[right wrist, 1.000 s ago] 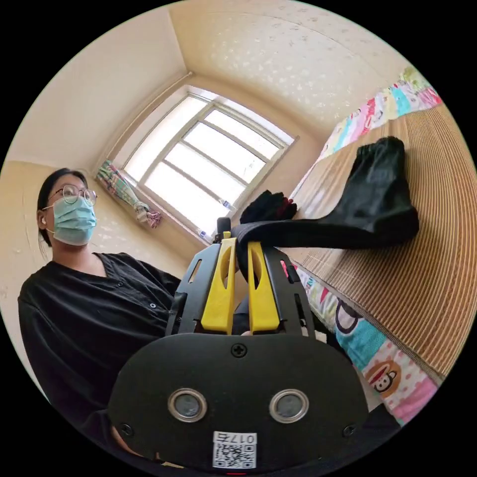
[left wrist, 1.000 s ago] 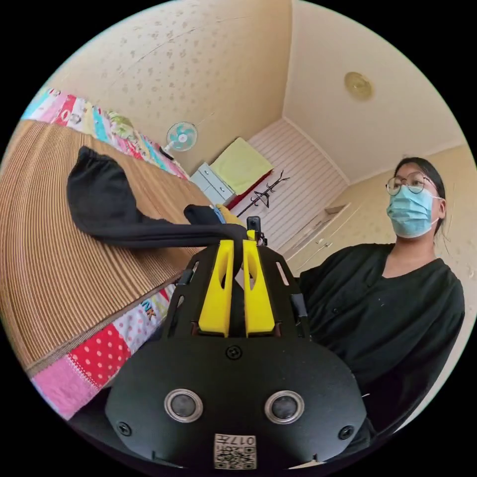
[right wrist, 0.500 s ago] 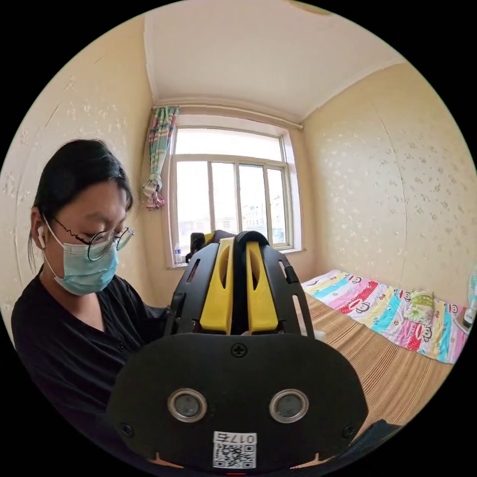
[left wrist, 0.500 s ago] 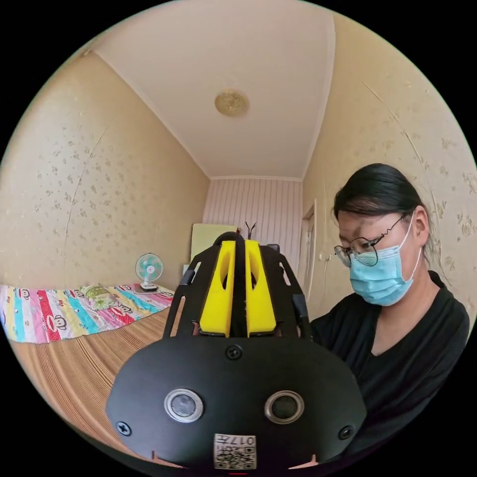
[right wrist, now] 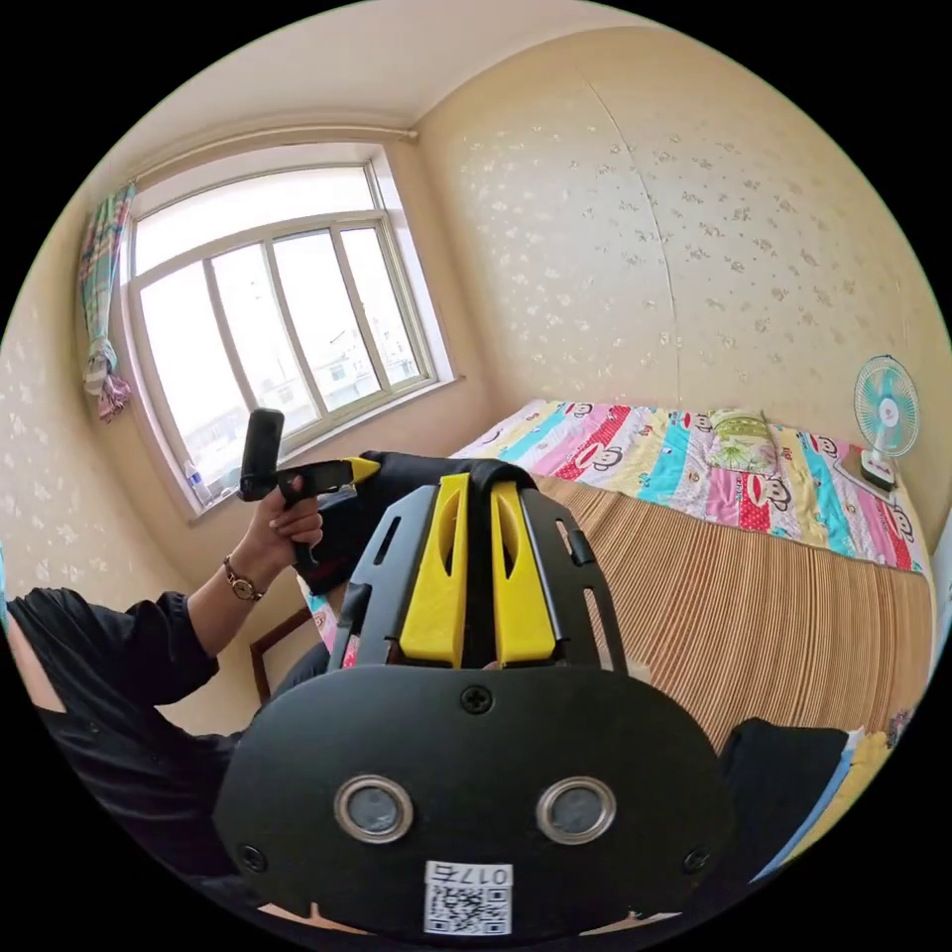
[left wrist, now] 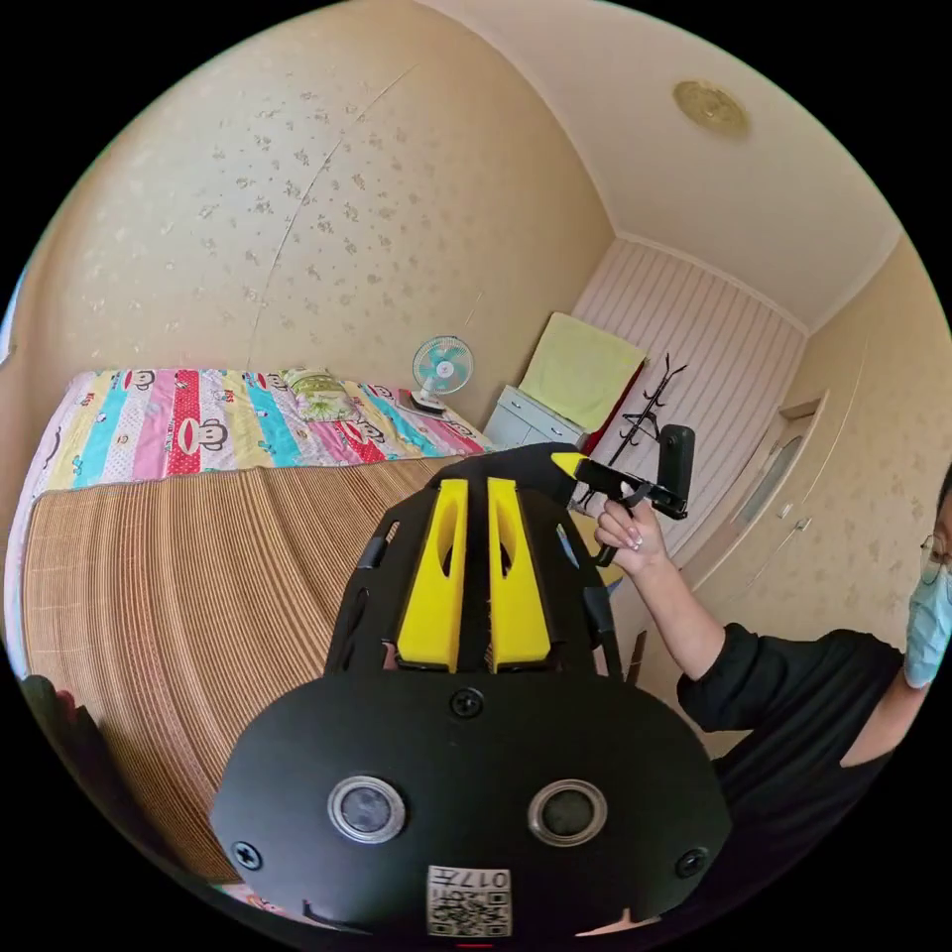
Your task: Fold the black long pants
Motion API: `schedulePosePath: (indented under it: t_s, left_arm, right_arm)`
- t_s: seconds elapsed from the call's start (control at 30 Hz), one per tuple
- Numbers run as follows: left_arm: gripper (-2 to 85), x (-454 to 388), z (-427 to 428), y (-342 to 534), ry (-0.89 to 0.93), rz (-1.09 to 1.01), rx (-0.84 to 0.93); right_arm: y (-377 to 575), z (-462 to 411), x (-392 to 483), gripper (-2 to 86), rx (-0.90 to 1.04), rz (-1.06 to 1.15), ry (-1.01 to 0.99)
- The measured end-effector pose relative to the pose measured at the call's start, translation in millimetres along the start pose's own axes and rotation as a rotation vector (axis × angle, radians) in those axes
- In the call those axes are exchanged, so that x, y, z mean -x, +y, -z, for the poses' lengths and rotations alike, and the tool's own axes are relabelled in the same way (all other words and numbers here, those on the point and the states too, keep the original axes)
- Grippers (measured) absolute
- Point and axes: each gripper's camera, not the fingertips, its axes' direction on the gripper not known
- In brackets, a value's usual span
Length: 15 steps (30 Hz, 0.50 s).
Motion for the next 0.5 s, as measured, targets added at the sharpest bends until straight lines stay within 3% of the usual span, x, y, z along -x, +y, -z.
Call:
schedulePosePath:
  t_s: [0.3, 0.5]
  left_arm:
    - [4.4, 12.6, -110.4, 245.1, 0.191, 0.293, 0.340]
    - [9.9, 54.6, -85.5, 266.8, 0.241, 0.570, 0.100]
  right_arm:
    - [282.2, -50.4, -3.9, 3.9, 0.340, -0.238, -0.125]
    - [333.6, -10.1, -47.4, 6.0, 0.198, -0.444, -0.191]
